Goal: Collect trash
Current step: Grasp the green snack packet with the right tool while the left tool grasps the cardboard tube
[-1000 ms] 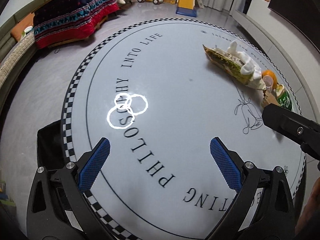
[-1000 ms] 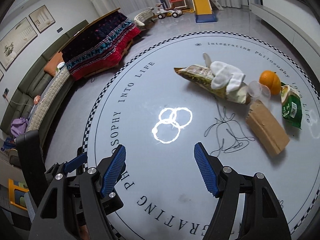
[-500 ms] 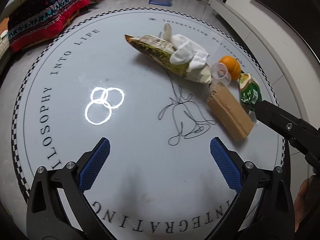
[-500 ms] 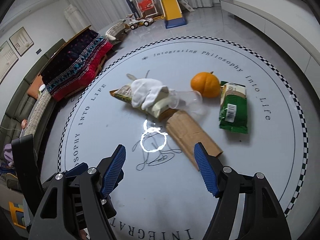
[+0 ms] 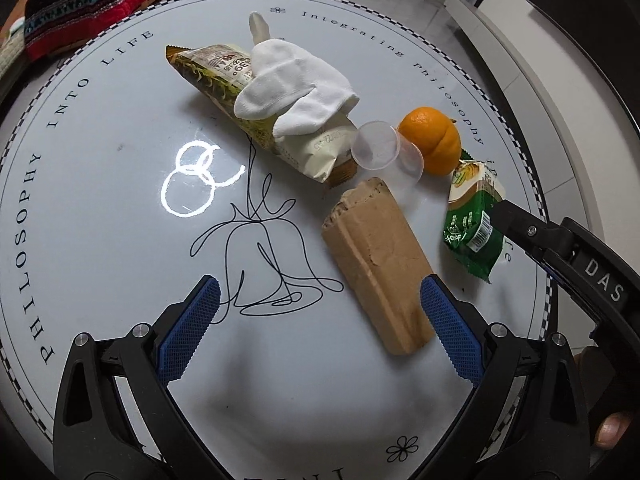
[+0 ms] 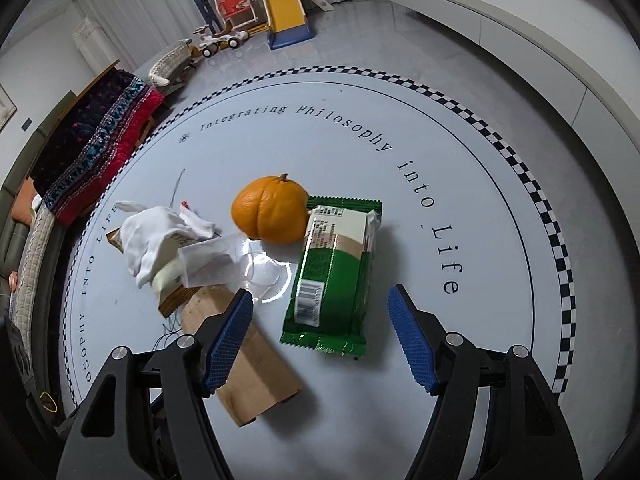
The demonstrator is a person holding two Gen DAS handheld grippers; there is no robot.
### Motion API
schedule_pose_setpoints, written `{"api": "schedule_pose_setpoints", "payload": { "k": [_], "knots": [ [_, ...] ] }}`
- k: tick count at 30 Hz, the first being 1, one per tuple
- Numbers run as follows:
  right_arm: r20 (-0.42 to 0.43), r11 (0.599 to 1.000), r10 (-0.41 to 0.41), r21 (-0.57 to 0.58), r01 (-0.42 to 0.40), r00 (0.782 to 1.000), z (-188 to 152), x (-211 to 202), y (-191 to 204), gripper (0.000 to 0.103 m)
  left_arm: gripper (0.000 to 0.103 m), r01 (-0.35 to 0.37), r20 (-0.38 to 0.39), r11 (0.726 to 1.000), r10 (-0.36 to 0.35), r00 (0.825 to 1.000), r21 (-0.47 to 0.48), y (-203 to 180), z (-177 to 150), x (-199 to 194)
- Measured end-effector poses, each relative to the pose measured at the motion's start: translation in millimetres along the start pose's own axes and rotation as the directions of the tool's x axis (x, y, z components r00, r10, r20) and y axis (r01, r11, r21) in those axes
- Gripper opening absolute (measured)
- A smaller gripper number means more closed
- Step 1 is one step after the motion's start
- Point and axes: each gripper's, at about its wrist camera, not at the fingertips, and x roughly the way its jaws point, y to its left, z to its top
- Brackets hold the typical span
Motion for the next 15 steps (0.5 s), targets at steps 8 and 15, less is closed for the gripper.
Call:
{"api": "schedule_pose_setpoints", "payload": {
  "k": [8,15],
  "knots": [
    [-0.086,1.000,-0.010,-0.008,0.009,0.996,16,35,-6,0.067,0.097,-0.054,-0.023,0.996,0.053,0.998,-0.065,-15,8,23],
    [-0.076,0.999,0.005,0.041,-0.001,0.997,9,28,-28,0.049,0.097,-0.055,-0.038,0.993,0.052,0.998,-0.101,-31,10,36]
  ]
}}
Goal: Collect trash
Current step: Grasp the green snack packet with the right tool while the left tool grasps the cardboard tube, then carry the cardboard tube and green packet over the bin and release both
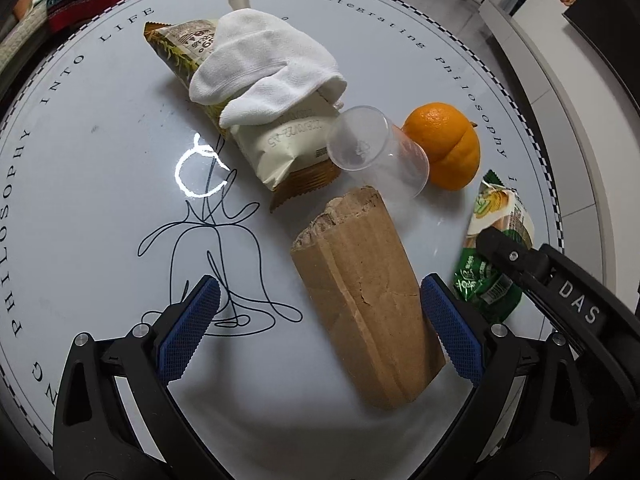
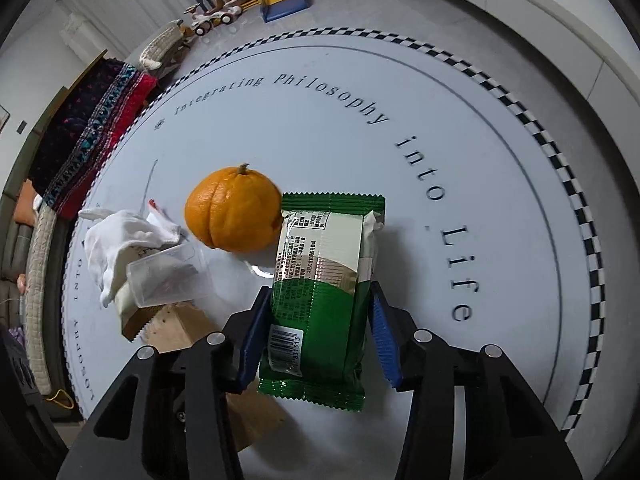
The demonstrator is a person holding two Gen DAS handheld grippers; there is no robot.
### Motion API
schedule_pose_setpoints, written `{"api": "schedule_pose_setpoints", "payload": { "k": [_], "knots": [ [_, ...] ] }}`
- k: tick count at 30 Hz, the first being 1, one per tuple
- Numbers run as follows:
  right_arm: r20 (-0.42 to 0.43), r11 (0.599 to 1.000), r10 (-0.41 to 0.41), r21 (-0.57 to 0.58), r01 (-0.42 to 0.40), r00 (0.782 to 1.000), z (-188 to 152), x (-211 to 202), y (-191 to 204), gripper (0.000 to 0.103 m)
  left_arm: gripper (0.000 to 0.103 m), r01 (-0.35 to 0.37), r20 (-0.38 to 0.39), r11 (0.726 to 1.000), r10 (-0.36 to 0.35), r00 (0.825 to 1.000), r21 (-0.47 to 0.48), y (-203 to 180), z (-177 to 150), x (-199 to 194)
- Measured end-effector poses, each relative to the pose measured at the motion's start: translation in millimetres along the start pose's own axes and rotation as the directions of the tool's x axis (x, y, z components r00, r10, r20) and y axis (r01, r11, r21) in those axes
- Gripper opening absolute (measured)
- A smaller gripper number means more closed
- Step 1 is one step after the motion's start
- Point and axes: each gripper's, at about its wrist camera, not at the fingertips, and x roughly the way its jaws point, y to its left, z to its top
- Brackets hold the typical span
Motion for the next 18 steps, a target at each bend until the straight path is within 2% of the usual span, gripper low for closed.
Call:
{"api": "schedule_pose_setpoints", "payload": {
  "k": [3,6,8,9,10,11,13,15,18],
  "knots": [
    [0.012,0.999,0.011,0.038,-0.011,1.000,-6,-7,-15,0.048,0.097,0.016,-0.040,1.000,-0.017,0.999,-0.014,-7,-2,11],
    [0.023,0.999,-0.004,0.042,0.003,1.000,-13,-13,-23,0.048,0.096,-0.007,-0.016,1.000,0.007,1.000,0.015,-15,-6,15],
    [0.027,0.999,-0.013,0.043,0.012,1.000,-17,-17,-26,0.048,0.085,-0.021,0.016,0.998,0.020,1.000,0.052,-20,-8,13],
    [0.028,0.999,-0.013,0.043,0.012,1.000,-20,-18,-27,0.048,0.075,-0.015,0.029,0.997,0.013,1.000,0.074,-21,-9,12],
    [0.027,0.999,-0.012,0.044,0.011,1.000,-21,-19,-26,0.048,0.061,-0.001,0.038,0.995,-0.003,0.999,0.096,-22,-10,11],
    [0.028,0.999,-0.010,0.046,0.009,1.000,-23,-21,-26,0.048,0.054,0.020,0.039,0.992,-0.025,0.999,0.121,-21,-10,10],
    [0.031,0.999,-0.008,0.044,0.006,0.999,-26,-23,-21,0.048,0.045,0.052,0.027,0.989,-0.056,0.998,0.137,-16,-10,8],
    [0.033,0.999,-0.006,0.040,0.005,0.999,-28,-26,-17,0.048,0.040,0.083,0.010,0.985,-0.085,0.996,0.151,-9,-11,6],
    [0.038,1.000,-0.003,0.029,0.002,0.999,-35,-32,-8,0.048,0.038,0.080,0.033,0.978,-0.088,0.996,0.192,1,-15,-4]
  ]
}}
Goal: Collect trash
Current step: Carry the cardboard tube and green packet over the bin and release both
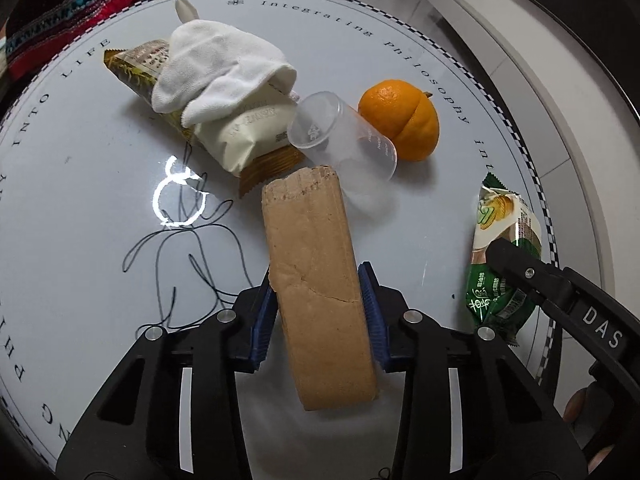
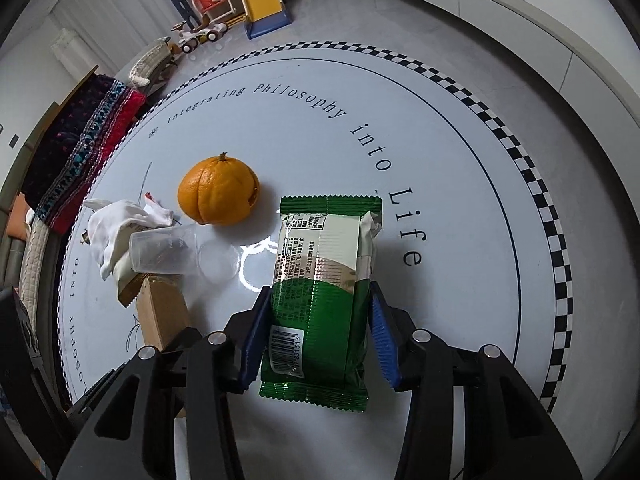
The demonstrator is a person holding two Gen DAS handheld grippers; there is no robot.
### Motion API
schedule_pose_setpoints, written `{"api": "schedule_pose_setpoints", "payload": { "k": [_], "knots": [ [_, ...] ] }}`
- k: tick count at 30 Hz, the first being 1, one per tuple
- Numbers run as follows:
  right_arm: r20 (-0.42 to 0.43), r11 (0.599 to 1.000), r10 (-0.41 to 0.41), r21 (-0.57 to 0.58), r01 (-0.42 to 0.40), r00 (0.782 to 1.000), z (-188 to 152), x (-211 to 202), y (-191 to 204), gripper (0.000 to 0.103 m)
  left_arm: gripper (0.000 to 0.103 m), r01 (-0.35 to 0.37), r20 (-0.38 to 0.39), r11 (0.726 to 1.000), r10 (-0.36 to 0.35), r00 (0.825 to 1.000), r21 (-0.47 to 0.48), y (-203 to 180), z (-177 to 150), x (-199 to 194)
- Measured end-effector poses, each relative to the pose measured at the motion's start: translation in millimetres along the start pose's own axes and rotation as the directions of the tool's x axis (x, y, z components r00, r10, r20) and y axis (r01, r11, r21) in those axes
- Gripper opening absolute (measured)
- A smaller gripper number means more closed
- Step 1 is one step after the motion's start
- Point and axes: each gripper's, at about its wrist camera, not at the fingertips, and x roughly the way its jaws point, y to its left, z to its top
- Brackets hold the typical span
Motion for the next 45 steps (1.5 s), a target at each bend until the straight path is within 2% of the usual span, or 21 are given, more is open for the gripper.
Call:
{"api": "schedule_pose_setpoints", "payload": {
  "k": [6,15,23,34,45],
  "knots": [
    [0.006,0.999,0.005,-0.033,-0.004,1.000,-13,-12,30,0.048,0.038,0.010,0.055,0.999,-0.012,0.998,0.041,24,-9,-37],
    [0.030,0.993,0.017,-0.121,-0.013,0.999,-38,-39,87,0.048,0.038,0.034,0.117,0.999,-0.035,0.993,0.010,74,-10,-83],
    [0.026,0.974,0.052,-0.222,-0.045,0.998,-71,-54,145,0.048,0.038,0.032,0.158,0.999,-0.030,0.987,-0.014,129,-29,-119],
    [-0.013,0.933,0.106,-0.346,-0.104,0.994,-122,-58,232,0.049,0.038,-0.005,0.216,0.997,0.023,0.976,-0.082,213,-51,-160],
    [-0.088,0.862,0.158,-0.474,-0.181,0.984,-177,-46,331,0.049,0.038,-0.066,0.245,0.978,0.115,0.963,-0.198,314,-85,-194]
  ]
}}
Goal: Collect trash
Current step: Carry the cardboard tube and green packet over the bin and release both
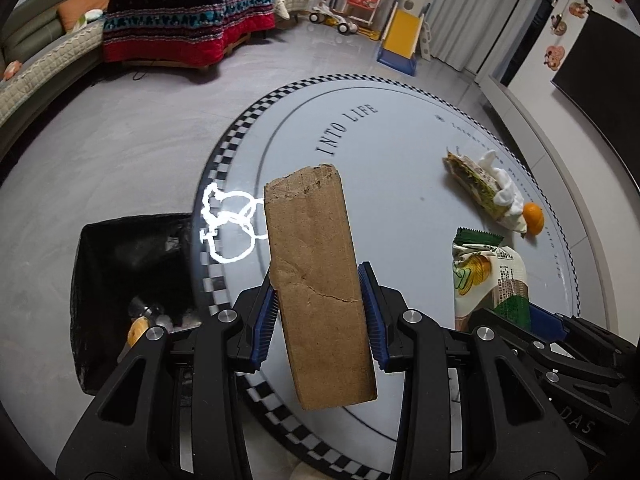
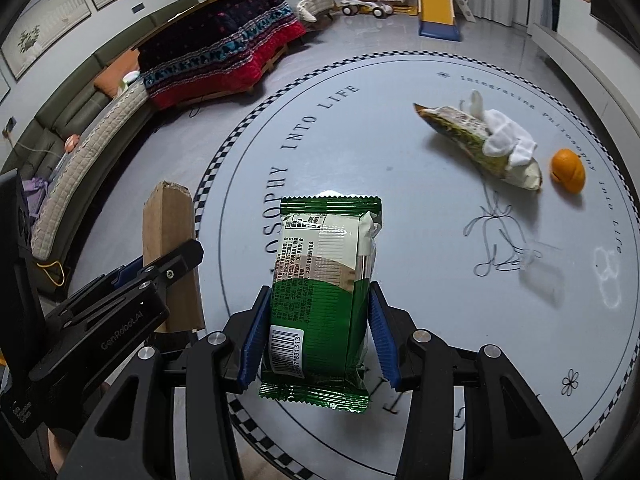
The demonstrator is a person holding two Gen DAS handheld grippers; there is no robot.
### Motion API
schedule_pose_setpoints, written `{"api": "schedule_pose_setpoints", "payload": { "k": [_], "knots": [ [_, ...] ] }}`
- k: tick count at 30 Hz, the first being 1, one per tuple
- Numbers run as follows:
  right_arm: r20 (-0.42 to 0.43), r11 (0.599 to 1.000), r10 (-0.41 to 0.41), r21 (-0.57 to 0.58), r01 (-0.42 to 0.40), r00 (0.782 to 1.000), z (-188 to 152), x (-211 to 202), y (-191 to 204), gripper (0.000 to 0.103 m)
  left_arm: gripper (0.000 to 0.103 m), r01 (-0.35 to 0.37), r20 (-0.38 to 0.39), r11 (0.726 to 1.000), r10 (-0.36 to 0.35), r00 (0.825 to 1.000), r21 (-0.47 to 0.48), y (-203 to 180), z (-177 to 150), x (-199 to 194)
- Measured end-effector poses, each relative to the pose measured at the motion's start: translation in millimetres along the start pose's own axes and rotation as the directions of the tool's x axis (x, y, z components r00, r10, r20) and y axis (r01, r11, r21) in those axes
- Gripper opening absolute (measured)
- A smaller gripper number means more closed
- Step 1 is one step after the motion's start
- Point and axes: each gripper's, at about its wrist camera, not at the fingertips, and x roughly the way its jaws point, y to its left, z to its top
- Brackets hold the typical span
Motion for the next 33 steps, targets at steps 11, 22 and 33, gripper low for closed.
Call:
{"api": "schedule_pose_setpoints", "payload": {
  "k": [11,22,33],
  "knots": [
    [-0.054,0.989,0.080,-0.117,-0.086,0.995,-9,33,90,0.049,0.039,-0.094,0.024,0.989,0.098,0.995,-0.118,94,-19,-21],
    [-0.134,0.957,0.157,-0.226,-0.184,0.979,-25,68,178,0.049,0.039,-0.228,-0.007,0.940,0.233,0.972,-0.254,191,-41,-31],
    [-0.203,0.943,0.173,-0.247,-0.222,0.964,-25,109,221,0.050,0.049,-0.324,-0.094,0.896,0.310,0.946,-0.302,248,-59,-20]
  ]
}}
